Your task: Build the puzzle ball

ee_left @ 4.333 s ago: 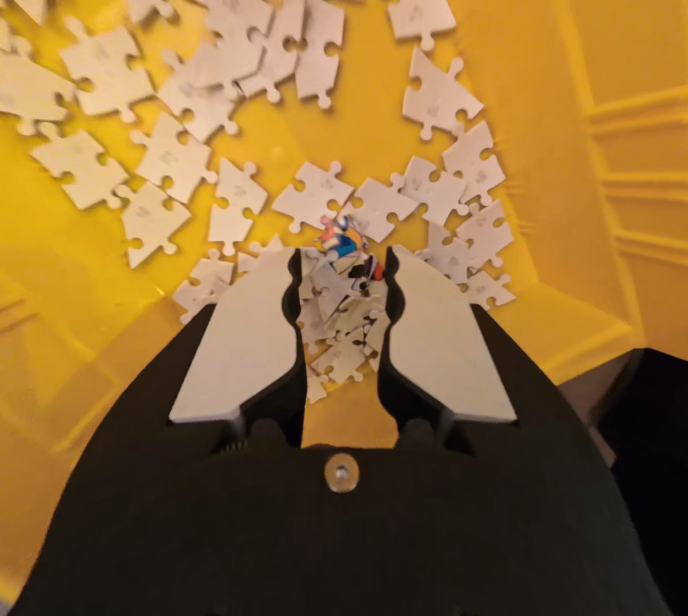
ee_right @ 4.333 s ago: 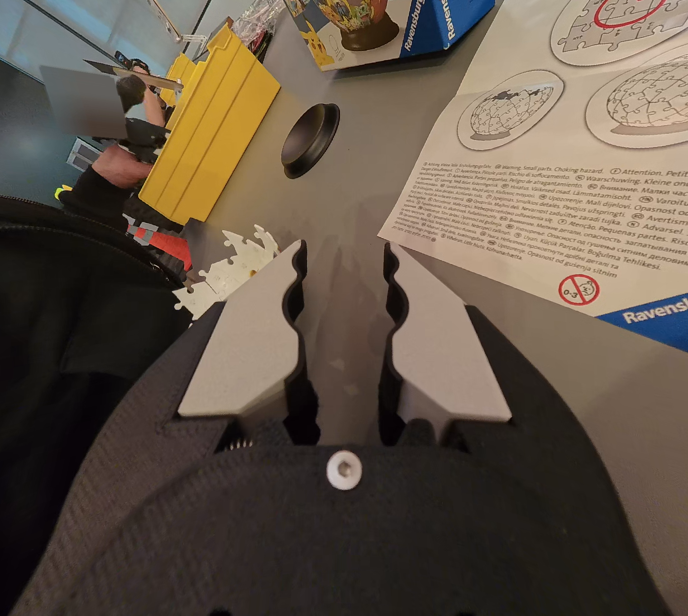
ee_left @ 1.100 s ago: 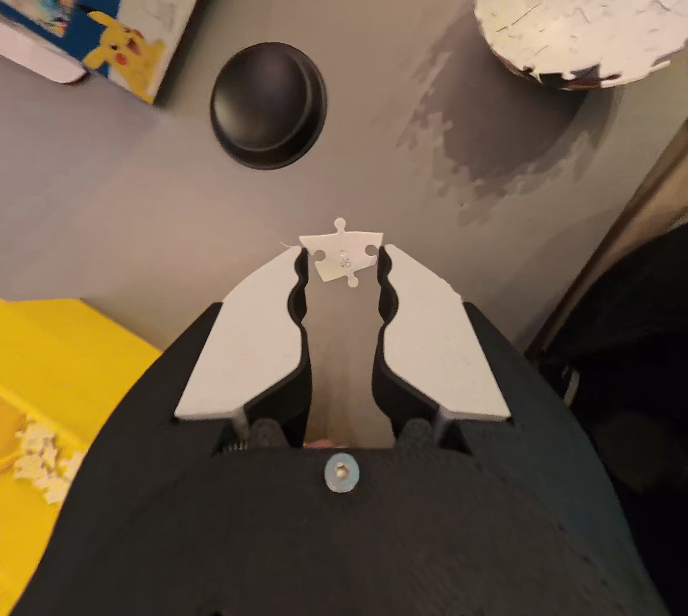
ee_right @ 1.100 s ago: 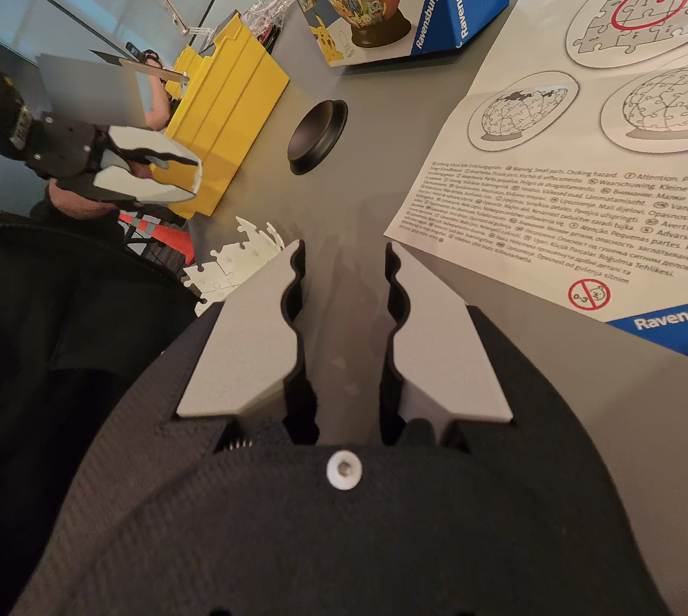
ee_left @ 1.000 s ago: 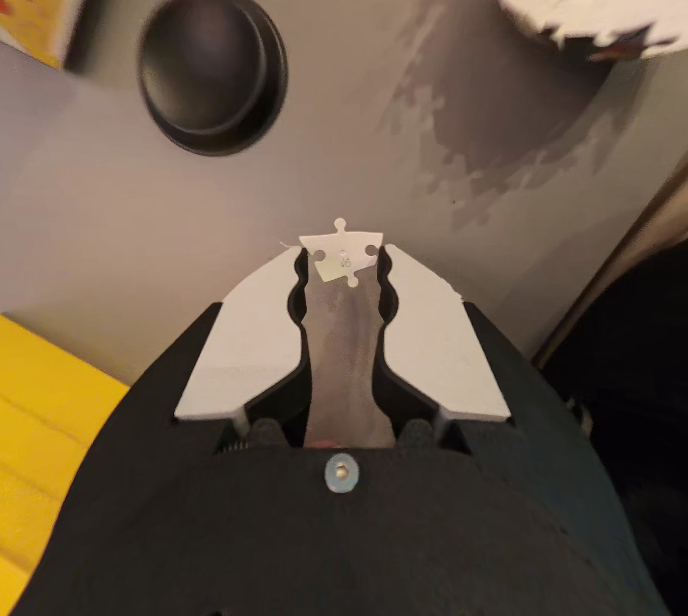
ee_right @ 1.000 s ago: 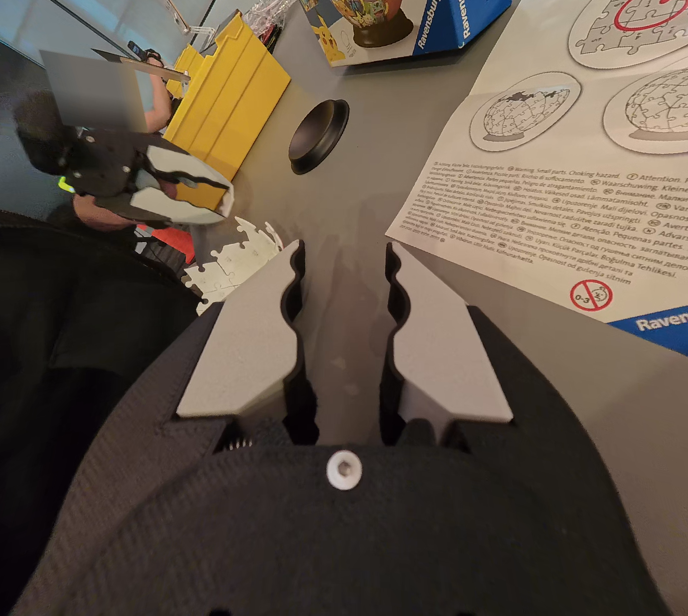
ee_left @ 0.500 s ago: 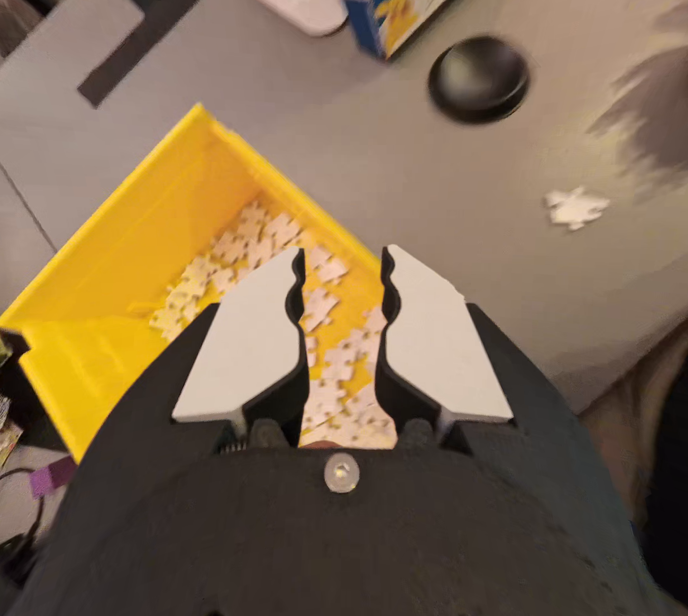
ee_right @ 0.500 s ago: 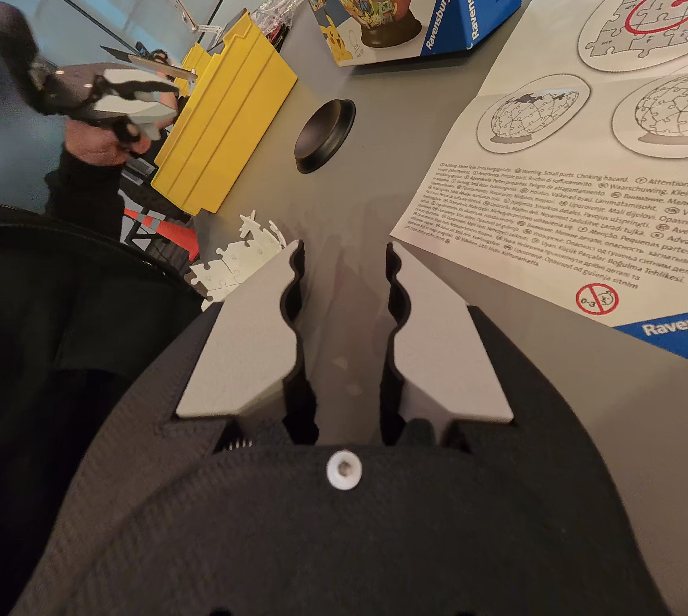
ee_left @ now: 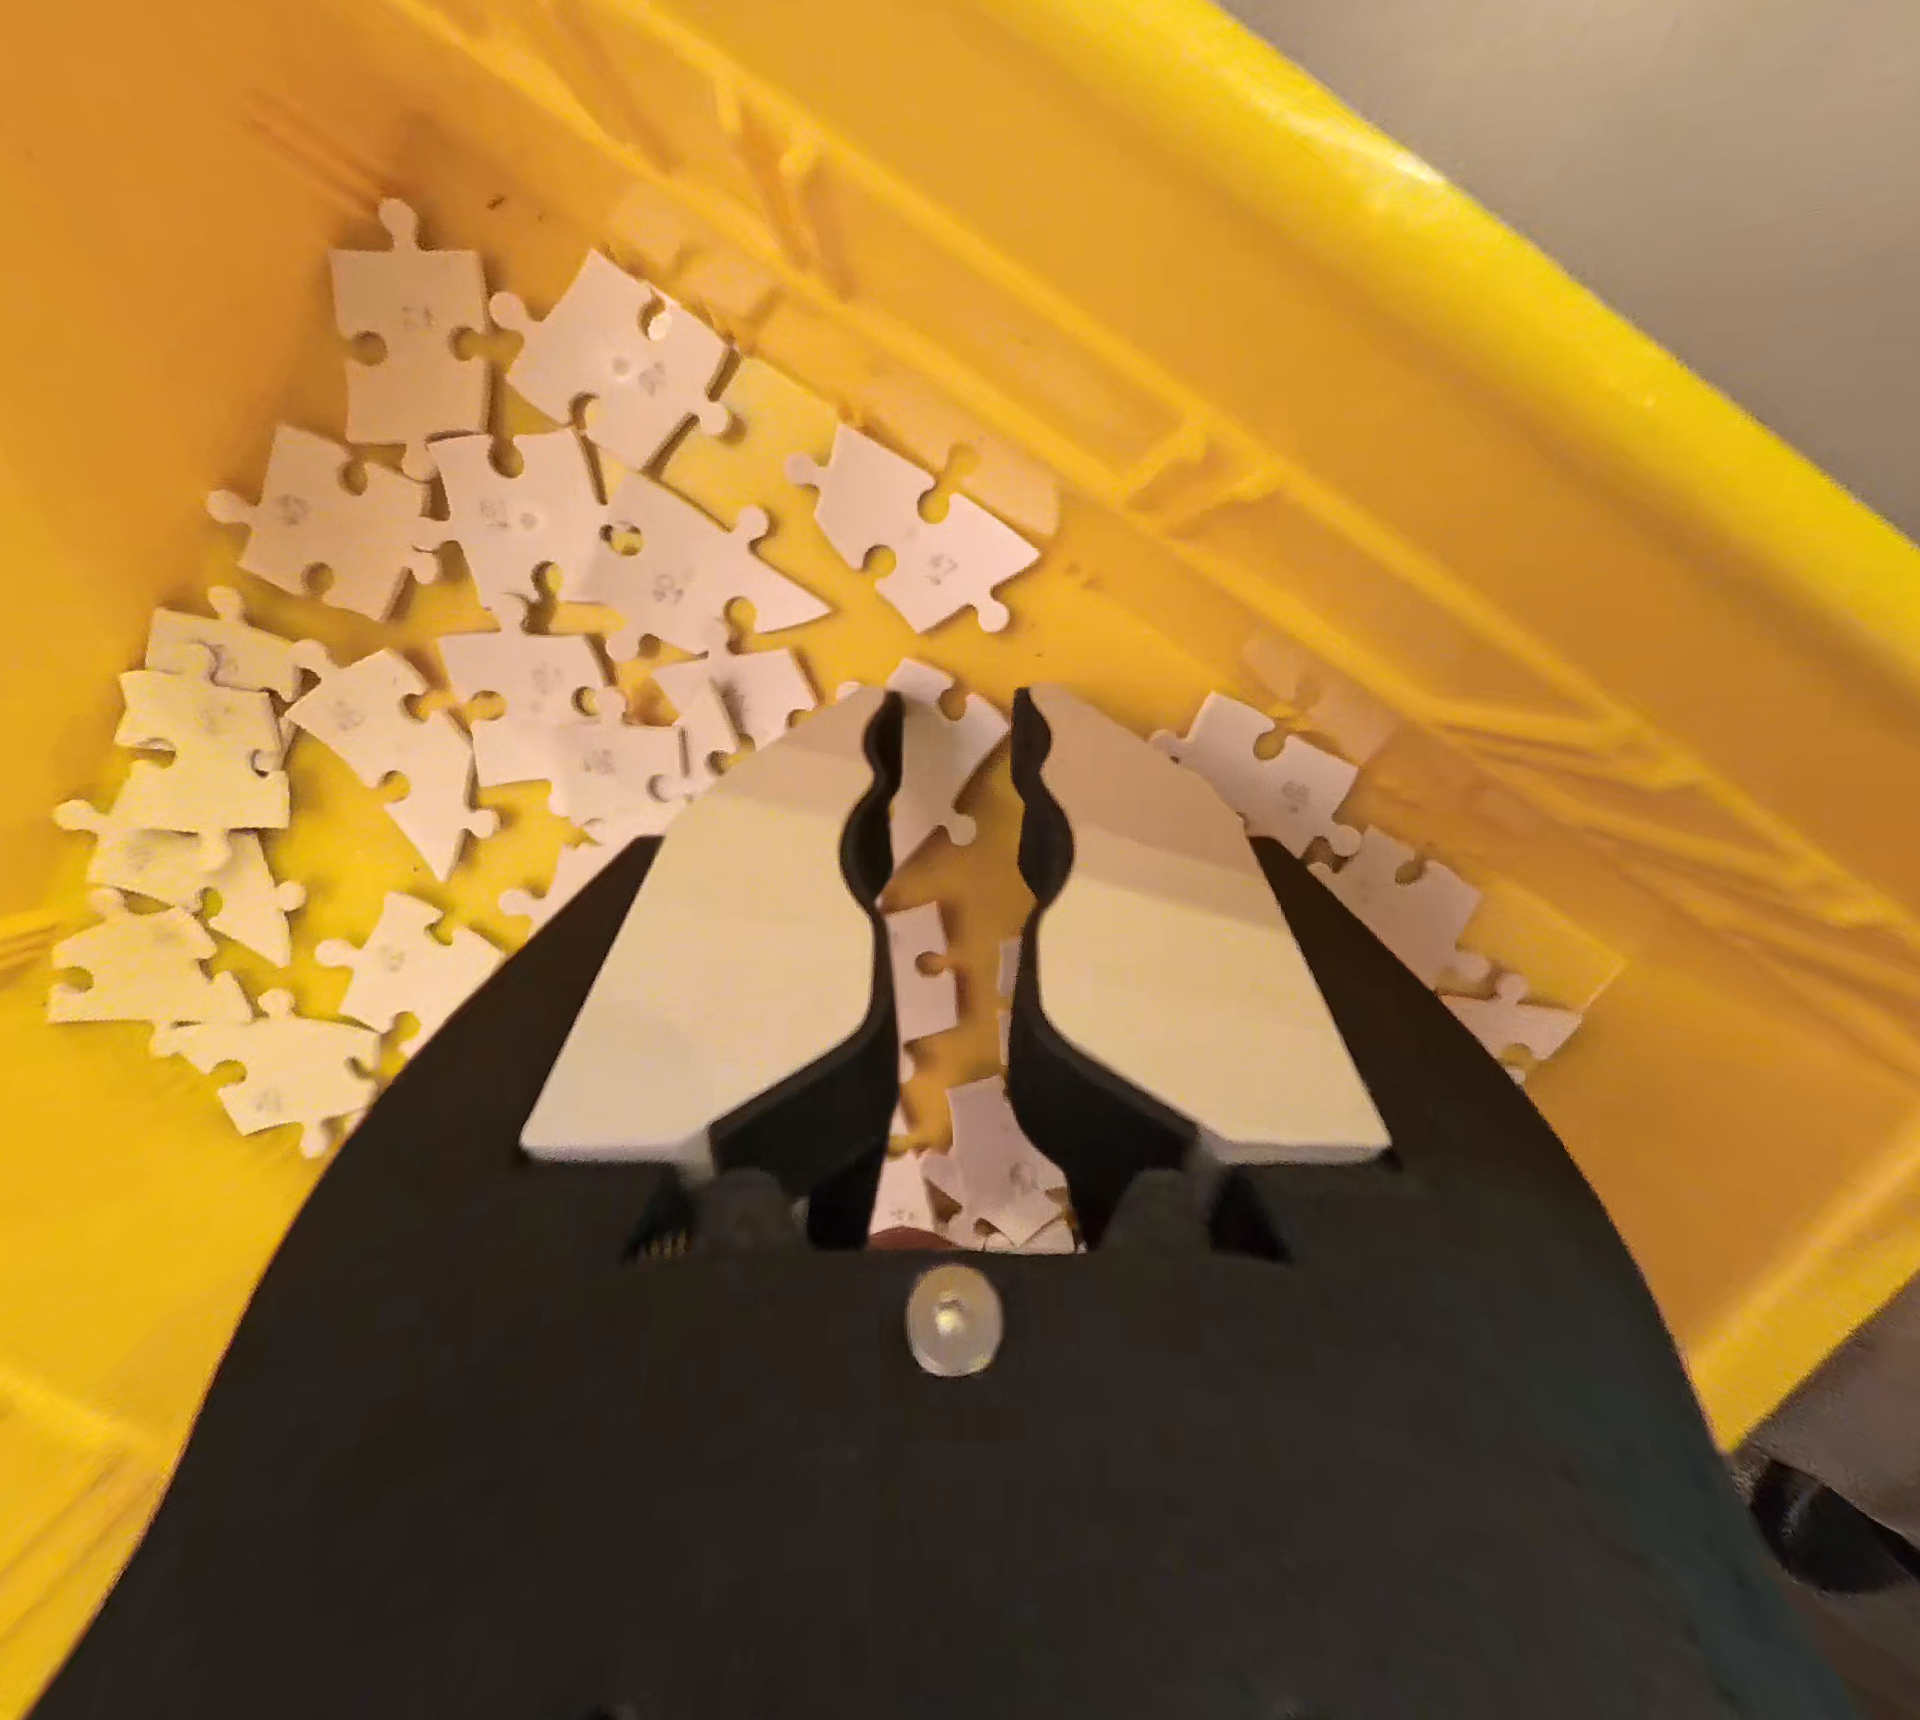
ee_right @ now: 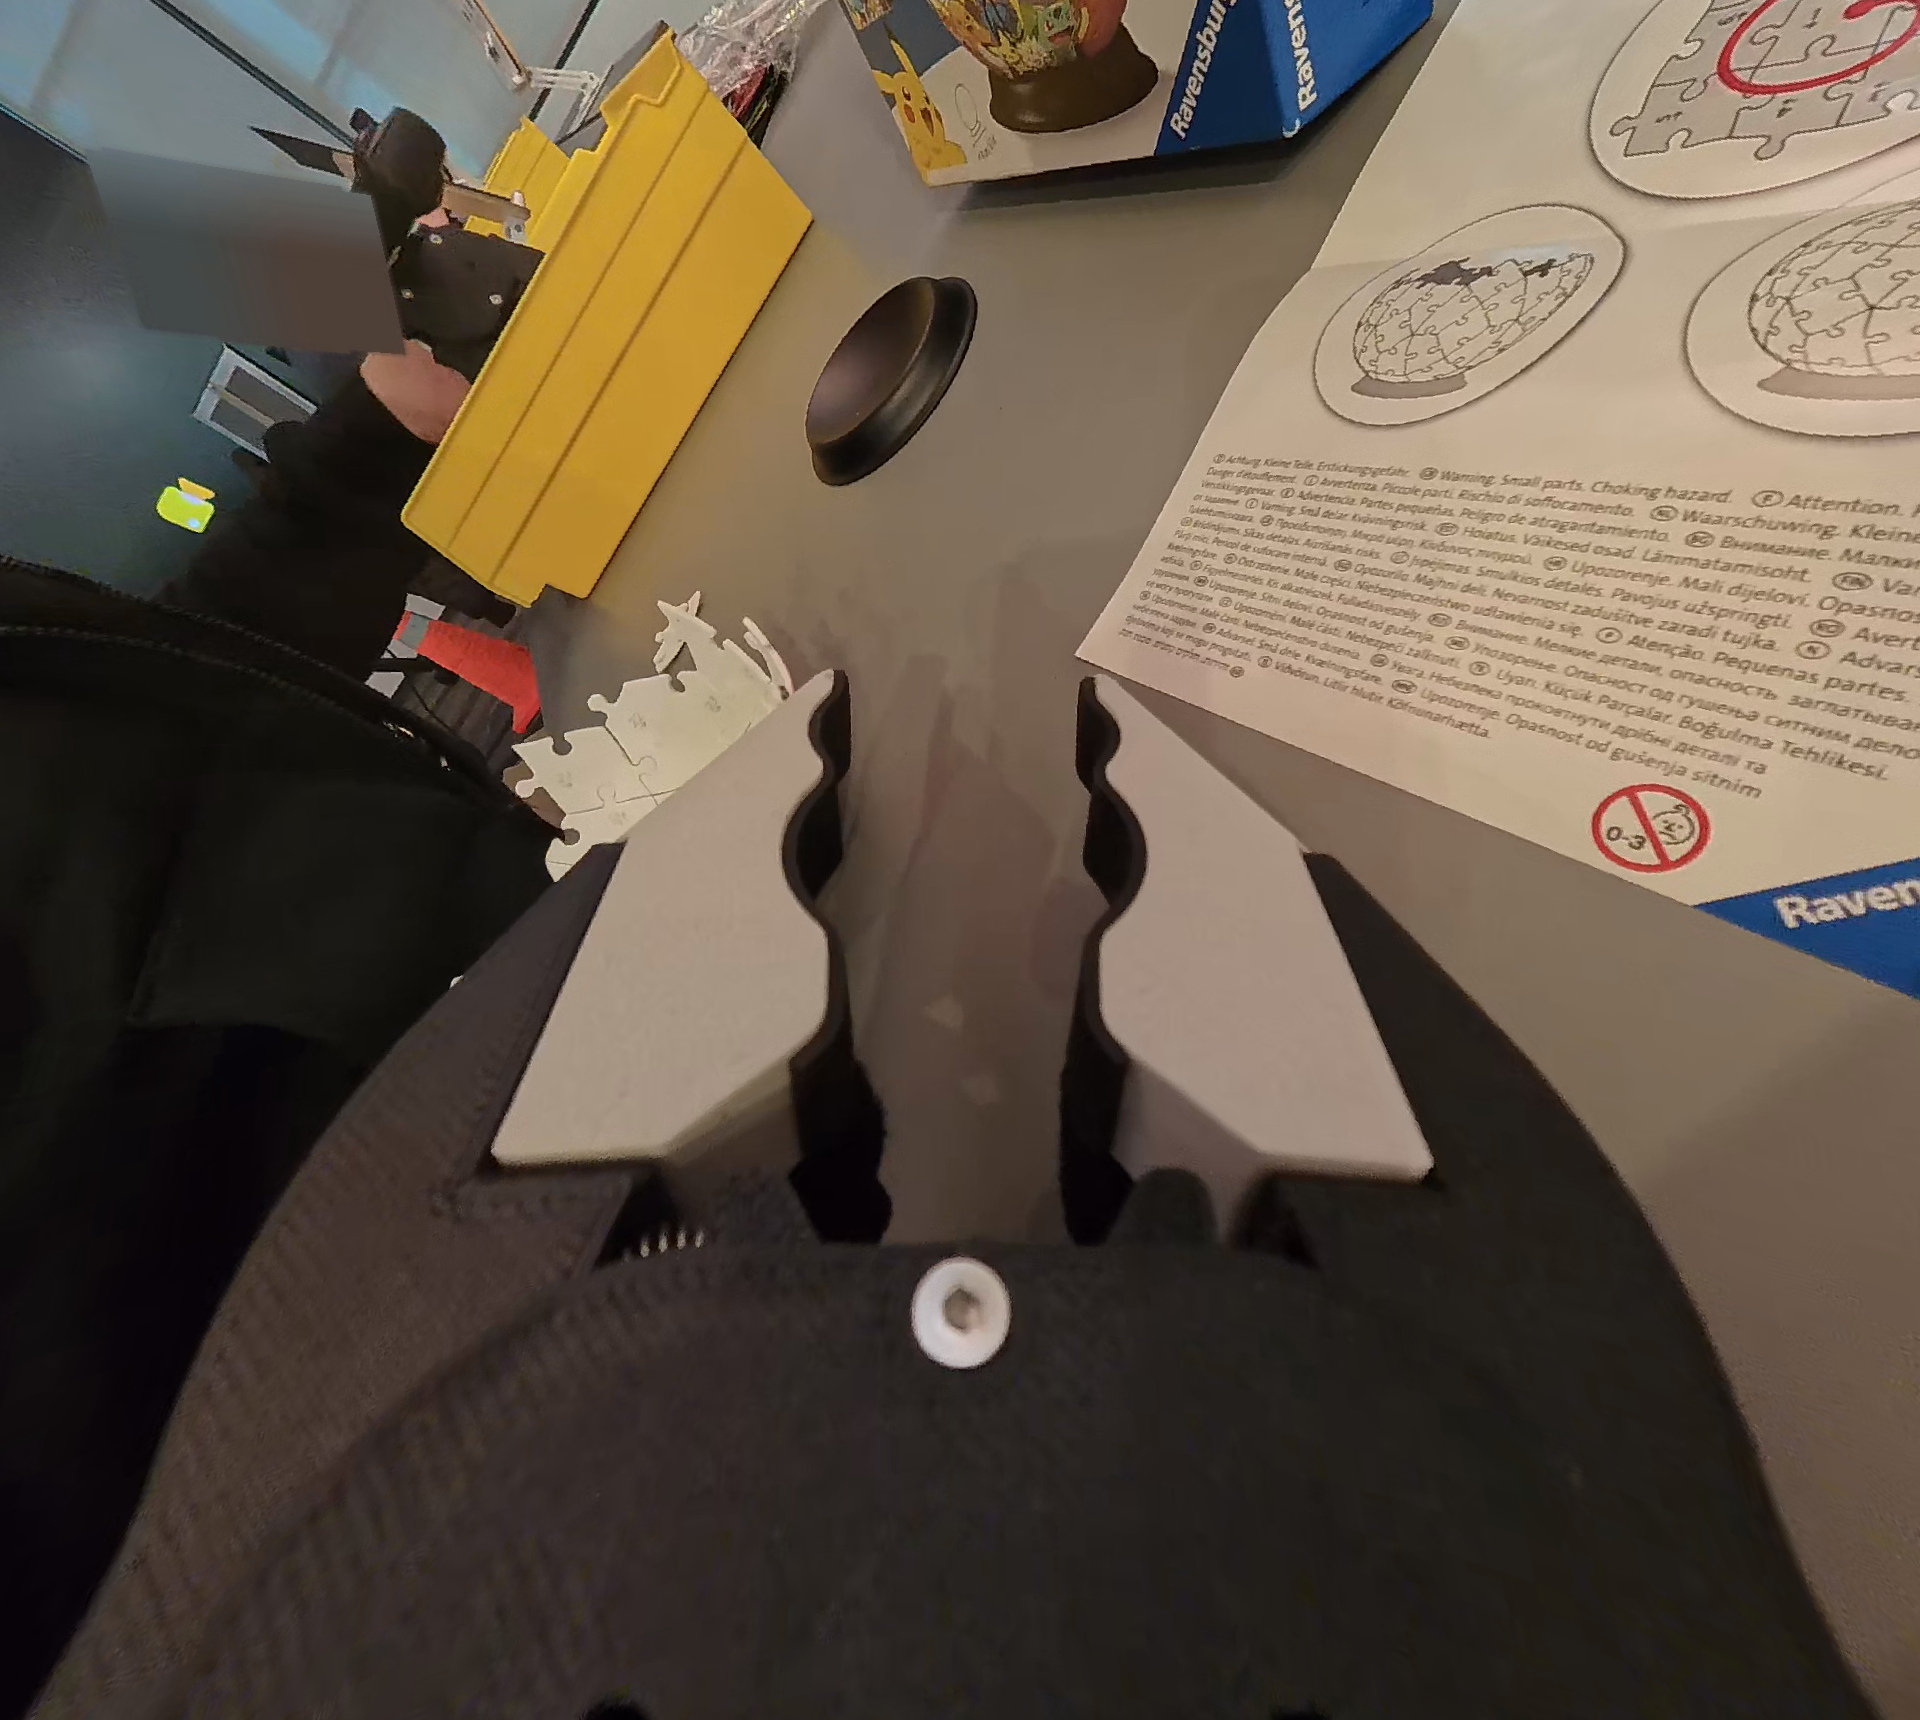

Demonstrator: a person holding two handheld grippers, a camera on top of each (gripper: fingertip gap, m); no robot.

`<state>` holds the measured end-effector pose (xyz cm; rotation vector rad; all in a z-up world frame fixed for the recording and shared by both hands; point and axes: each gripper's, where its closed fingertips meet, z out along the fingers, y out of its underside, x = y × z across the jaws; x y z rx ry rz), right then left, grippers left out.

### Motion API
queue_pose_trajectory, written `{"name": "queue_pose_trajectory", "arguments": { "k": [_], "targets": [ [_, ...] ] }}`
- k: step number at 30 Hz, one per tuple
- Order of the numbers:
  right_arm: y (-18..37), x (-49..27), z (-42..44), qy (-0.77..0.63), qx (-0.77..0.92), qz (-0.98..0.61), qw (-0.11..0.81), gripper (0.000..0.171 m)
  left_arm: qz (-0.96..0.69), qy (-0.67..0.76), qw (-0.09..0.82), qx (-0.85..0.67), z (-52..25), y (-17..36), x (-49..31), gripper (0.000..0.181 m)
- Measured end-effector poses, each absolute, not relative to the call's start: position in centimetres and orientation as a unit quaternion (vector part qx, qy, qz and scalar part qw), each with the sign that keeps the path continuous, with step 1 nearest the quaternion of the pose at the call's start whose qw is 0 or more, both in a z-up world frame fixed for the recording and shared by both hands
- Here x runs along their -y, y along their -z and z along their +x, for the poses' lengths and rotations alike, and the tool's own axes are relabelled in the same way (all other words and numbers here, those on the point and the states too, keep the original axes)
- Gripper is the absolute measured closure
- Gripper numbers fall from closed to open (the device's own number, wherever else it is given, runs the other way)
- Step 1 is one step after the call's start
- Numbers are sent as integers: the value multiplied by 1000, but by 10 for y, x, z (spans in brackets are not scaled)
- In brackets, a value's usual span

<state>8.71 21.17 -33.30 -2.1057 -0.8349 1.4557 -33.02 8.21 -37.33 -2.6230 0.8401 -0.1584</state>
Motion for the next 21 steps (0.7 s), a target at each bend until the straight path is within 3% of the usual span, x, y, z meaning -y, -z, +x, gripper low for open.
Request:
{"name": "queue_pose_trajectory", "arguments": {
  "k": [3,9,13,18,21],
  "targets": [
    [333,-211,87,-528,303,-762,222,128,-932,59,203,-293,-333,367,-84,174],
    [332,-210,87,-531,305,-759,222,128,-938,45,224,-262,-349,350,-85,179],
    [331,-210,87,-533,306,-757,222,128,-925,64,278,-251,-337,310,-86,179],
    [331,-210,87,-534,306,-757,221,128,-877,96,384,-274,-265,226,-94,179],
    [331,-209,87,-533,308,-756,221,128,-857,86,385,-330,-211,222,-97,179]
  ]
}}
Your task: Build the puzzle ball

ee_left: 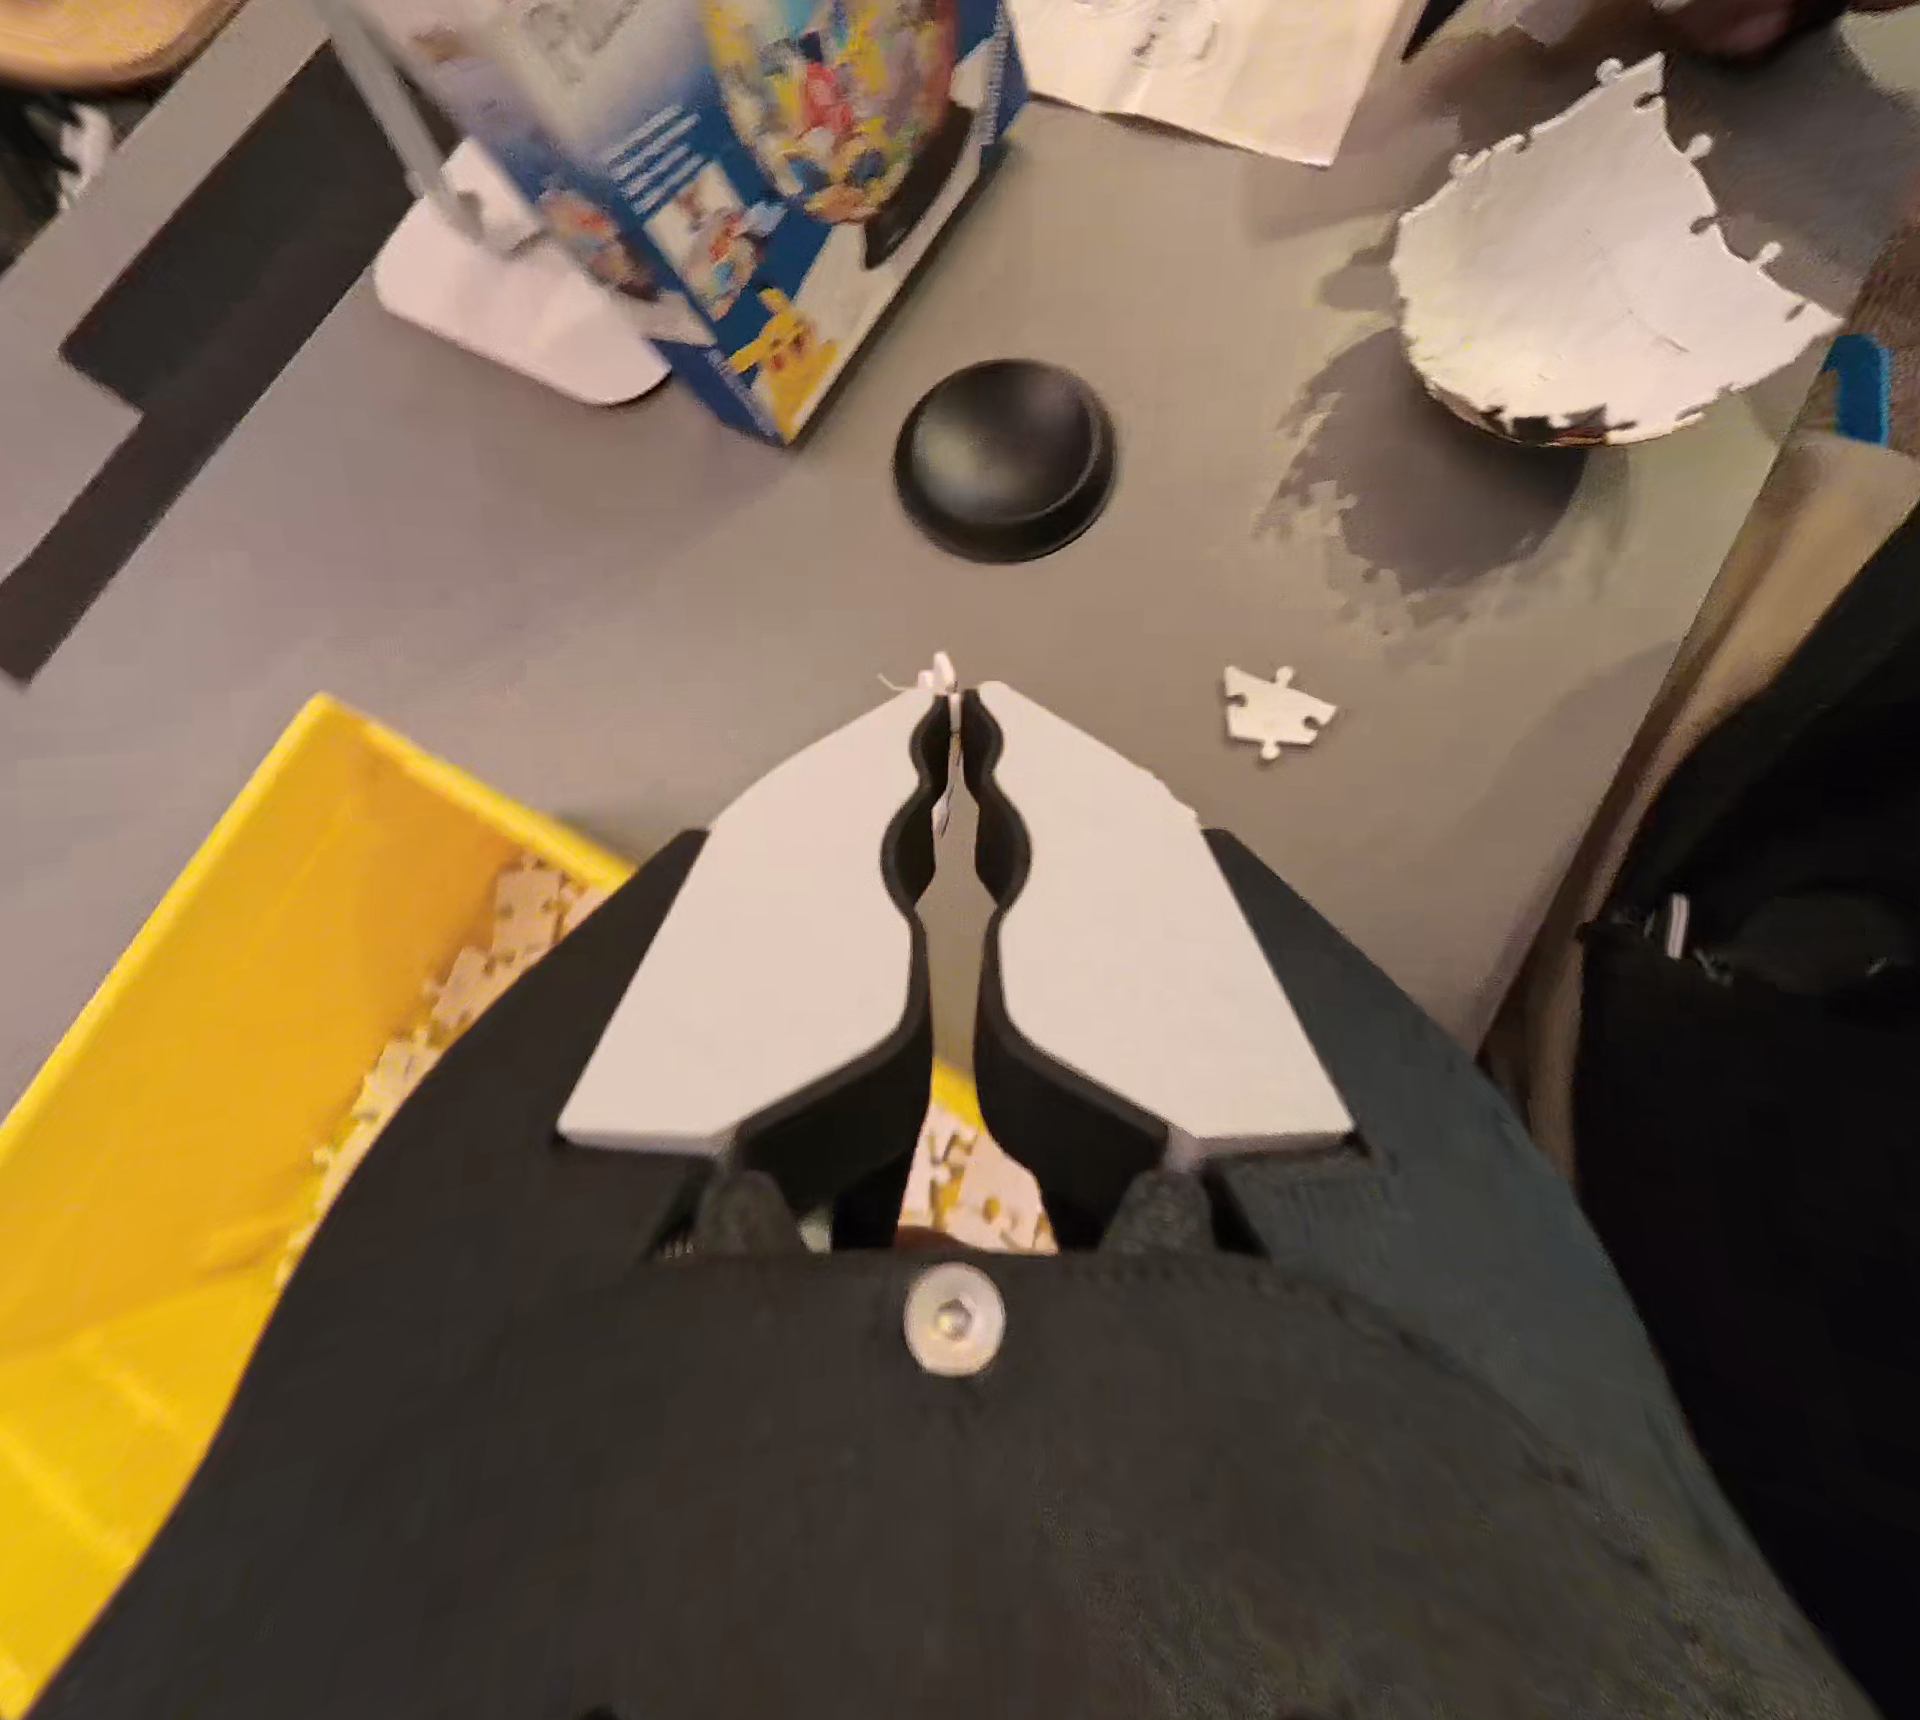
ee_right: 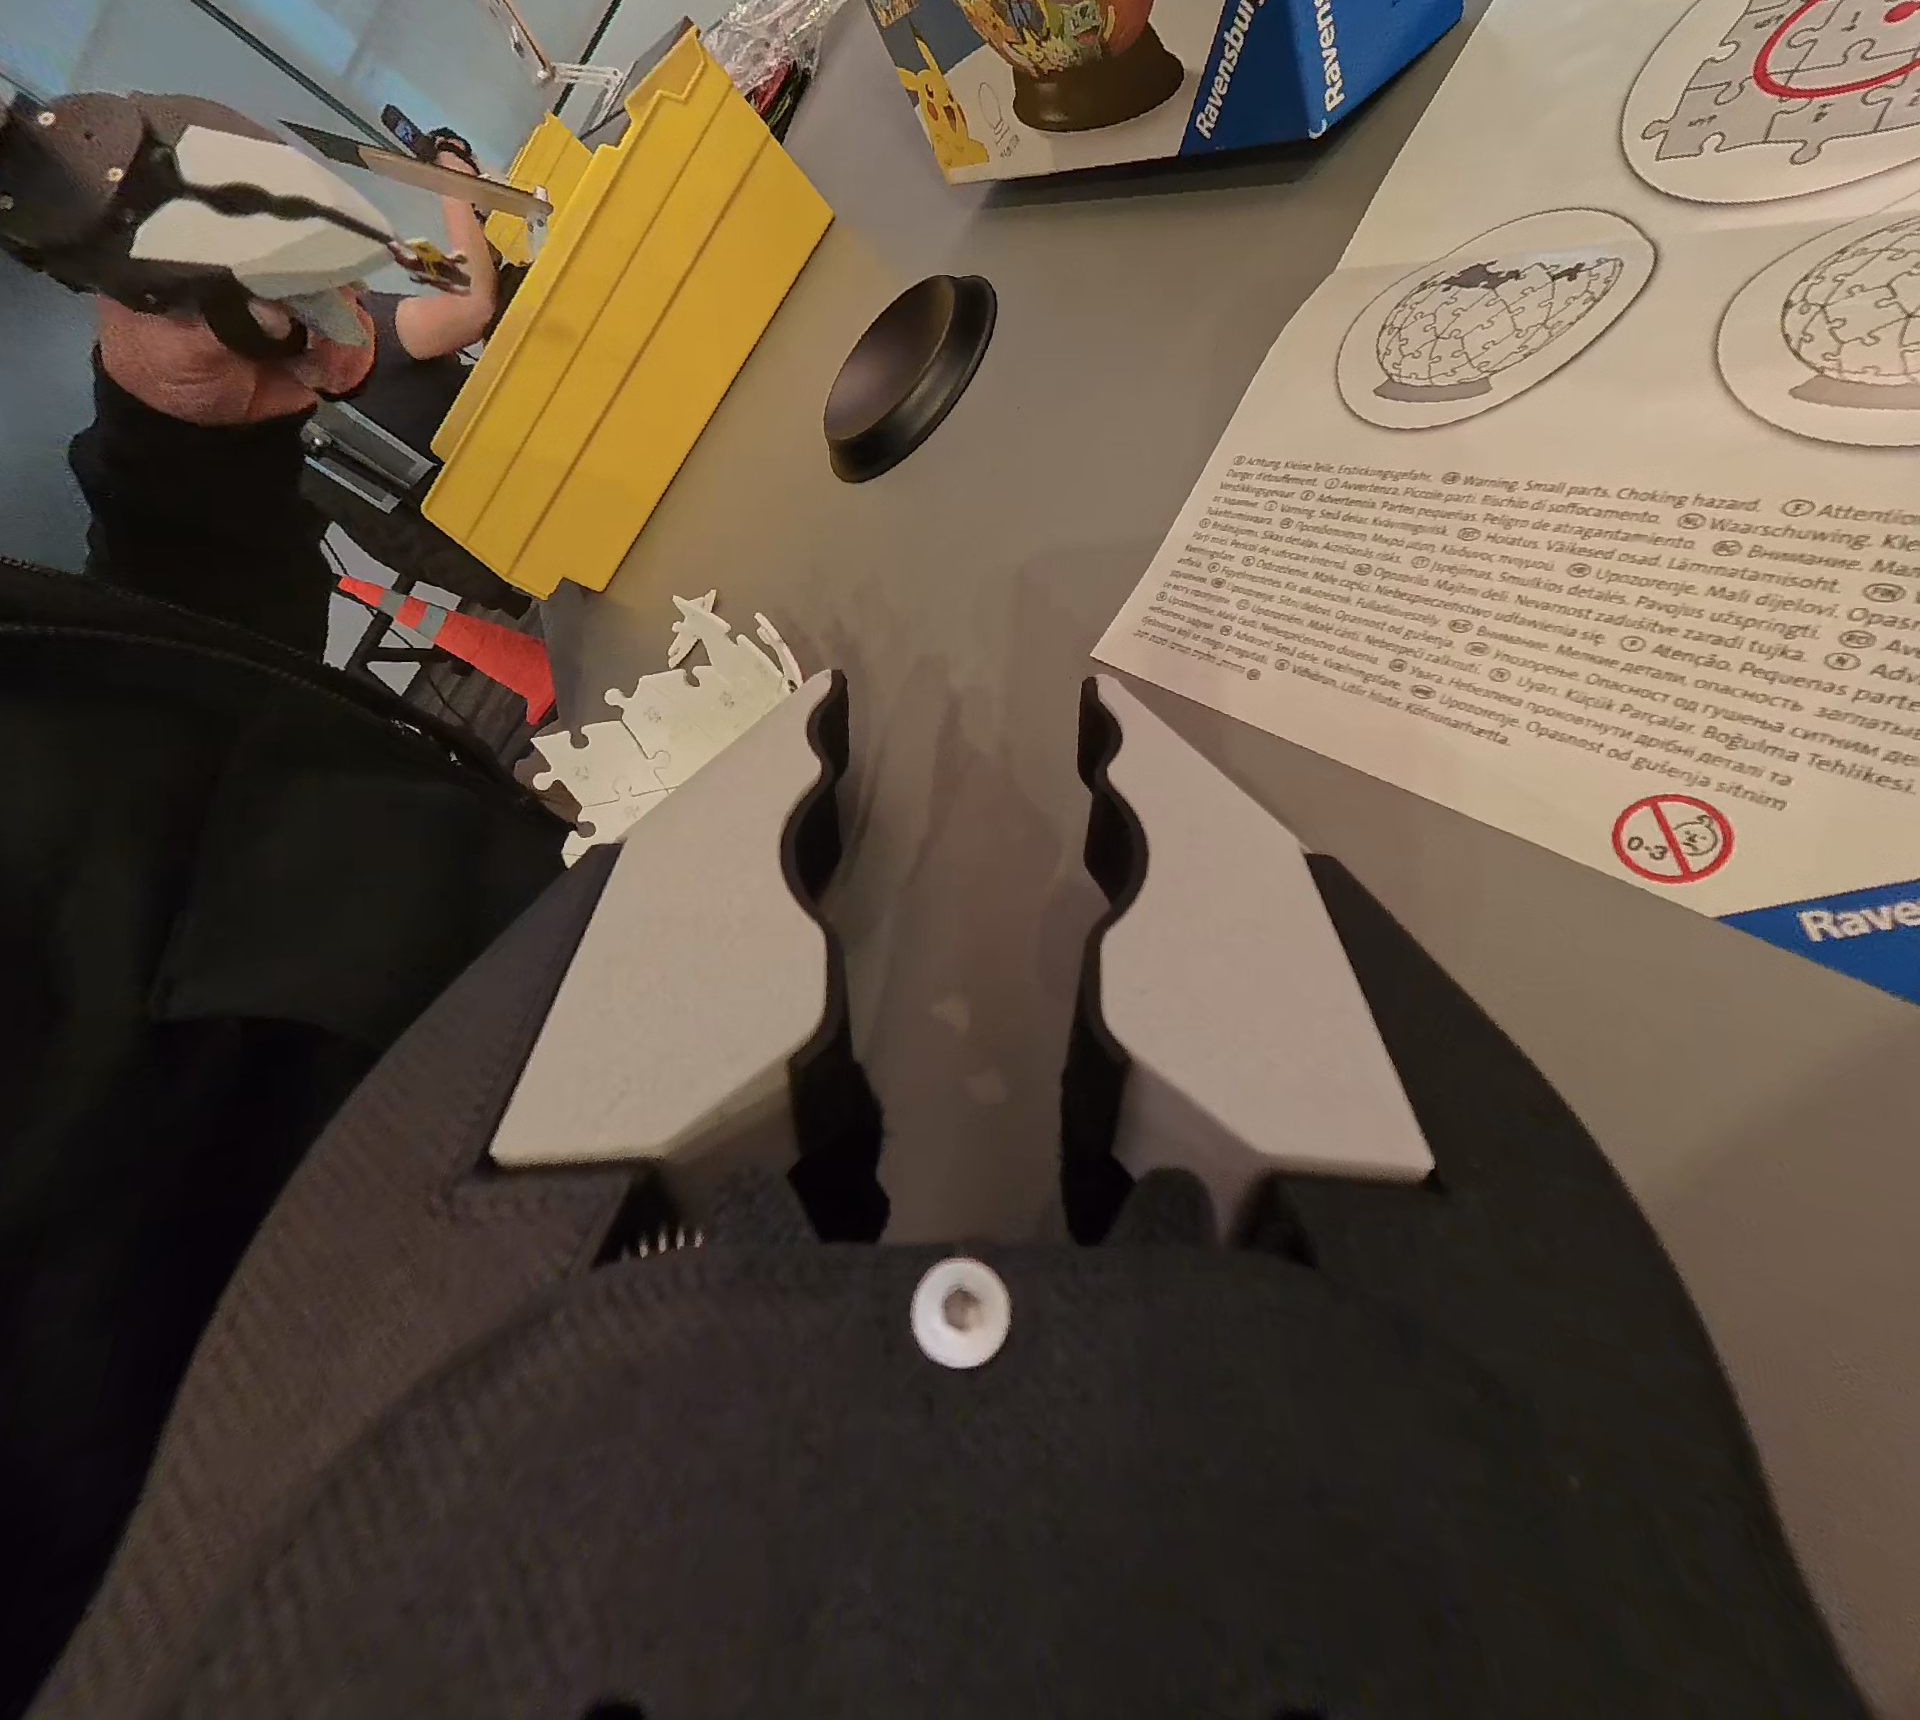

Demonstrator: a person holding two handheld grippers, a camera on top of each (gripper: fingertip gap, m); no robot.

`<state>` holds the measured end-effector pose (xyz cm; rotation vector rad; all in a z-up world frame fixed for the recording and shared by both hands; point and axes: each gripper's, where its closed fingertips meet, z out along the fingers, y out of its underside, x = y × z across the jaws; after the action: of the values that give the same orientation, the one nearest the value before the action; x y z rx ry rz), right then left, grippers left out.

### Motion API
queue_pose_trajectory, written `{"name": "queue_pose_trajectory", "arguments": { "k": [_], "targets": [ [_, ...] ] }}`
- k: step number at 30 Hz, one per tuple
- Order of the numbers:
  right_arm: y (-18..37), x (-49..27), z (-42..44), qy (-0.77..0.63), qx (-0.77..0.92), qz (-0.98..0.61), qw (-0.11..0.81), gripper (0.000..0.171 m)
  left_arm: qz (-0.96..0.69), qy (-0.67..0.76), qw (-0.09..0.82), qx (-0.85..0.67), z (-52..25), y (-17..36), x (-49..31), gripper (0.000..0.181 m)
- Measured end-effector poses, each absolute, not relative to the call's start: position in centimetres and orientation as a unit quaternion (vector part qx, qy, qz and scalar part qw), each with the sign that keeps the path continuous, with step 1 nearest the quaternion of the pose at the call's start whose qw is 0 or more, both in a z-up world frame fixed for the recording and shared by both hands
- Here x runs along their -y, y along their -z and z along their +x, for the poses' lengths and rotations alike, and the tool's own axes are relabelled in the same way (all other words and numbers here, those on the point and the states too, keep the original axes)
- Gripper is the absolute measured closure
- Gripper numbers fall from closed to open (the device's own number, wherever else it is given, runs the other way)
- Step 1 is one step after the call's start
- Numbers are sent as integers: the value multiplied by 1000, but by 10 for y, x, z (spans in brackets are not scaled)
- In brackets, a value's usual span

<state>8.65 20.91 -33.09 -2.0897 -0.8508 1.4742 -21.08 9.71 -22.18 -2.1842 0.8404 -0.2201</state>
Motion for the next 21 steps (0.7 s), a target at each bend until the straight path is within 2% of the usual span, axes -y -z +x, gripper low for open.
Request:
{"name": "queue_pose_trajectory", "arguments": {
  "k": [3,7,10,13,15,18,21],
  "targets": [
    [330,-208,86,-535,310,-754,222,128,-860,81,357,-356,-189,244,-100,179],
    [329,-207,87,-537,312,-752,223,127,-861,131,364,-331,-186,248,-99,149],
    [329,-207,87,-539,311,-751,223,127,-863,127,391,-294,-211,238,-97,157],
    [328,-207,87,-540,311,-750,222,127,-887,80,386,-239,-271,246,-96,165],
    [328,-207,87,-540,312,-749,223,127,-902,73,373,-204,-306,264,-94,171],
    [328,-207,87,-540,313,-749,222,127,-931,39,306,-193,-343,313,-90,168],
    [329,-207,87,-539,312,-750,223,127,-940,26,269,-208,-349,346,-92,162]
  ]
}}
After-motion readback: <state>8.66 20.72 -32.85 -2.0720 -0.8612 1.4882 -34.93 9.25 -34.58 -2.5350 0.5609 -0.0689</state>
